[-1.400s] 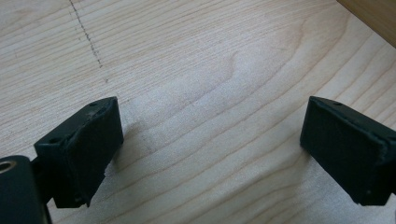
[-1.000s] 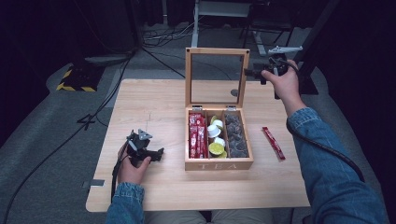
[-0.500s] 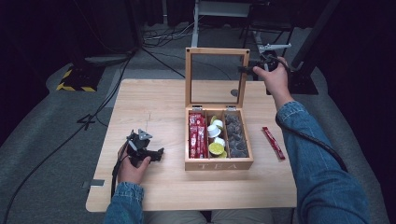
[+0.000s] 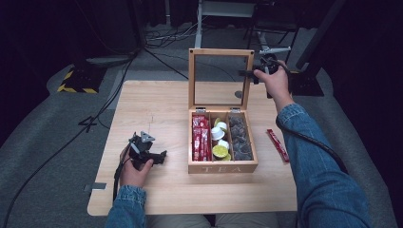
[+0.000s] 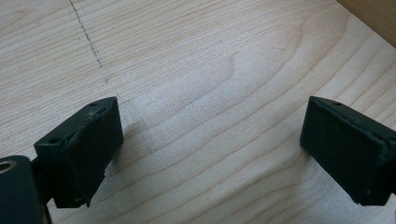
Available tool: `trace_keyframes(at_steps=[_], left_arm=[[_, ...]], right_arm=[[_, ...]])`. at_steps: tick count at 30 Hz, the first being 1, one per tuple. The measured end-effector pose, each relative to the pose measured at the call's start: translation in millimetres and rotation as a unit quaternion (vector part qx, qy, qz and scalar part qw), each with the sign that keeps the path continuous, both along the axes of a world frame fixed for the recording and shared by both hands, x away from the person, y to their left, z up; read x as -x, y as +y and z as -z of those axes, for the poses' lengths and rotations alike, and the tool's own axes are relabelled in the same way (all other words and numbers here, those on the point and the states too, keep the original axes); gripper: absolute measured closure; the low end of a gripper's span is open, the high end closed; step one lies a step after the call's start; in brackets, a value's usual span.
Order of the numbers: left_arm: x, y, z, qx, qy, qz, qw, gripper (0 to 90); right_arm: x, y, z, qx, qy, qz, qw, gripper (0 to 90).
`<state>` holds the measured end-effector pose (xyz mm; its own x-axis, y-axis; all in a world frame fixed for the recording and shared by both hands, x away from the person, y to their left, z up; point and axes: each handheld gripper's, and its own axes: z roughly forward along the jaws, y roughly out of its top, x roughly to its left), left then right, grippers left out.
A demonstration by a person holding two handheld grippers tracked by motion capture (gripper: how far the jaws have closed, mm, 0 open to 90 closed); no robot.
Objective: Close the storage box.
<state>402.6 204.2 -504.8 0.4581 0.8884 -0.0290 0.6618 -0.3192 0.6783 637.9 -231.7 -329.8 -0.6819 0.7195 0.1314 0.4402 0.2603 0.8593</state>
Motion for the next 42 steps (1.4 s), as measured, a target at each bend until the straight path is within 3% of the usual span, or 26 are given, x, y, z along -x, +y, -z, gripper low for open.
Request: trace_keyframes(at_steps=[13, 30, 42], left_arm=[[0.0, 0.1, -0.2, -0.001, 0.001, 0.0, 1.0, 6.2], [0.2, -0.1, -0.2, -0.001, 0.001, 0.0, 1.0, 6.2], [0.3, -0.1, -0.3, -0.001, 0.001, -0.001, 1.0, 6.3]], right_arm=[[15.0, -3.5, -6.7, -0.016, -0.009, -0.006, 0.9998, 41.0], [63.2, -13.1, -27.3, -0.003, -0.019, -0.049, 0.9986, 43.9], [88.9, -20.8, -42.9, -0.003, -0.025, -0.061, 0.9978, 44.4]])
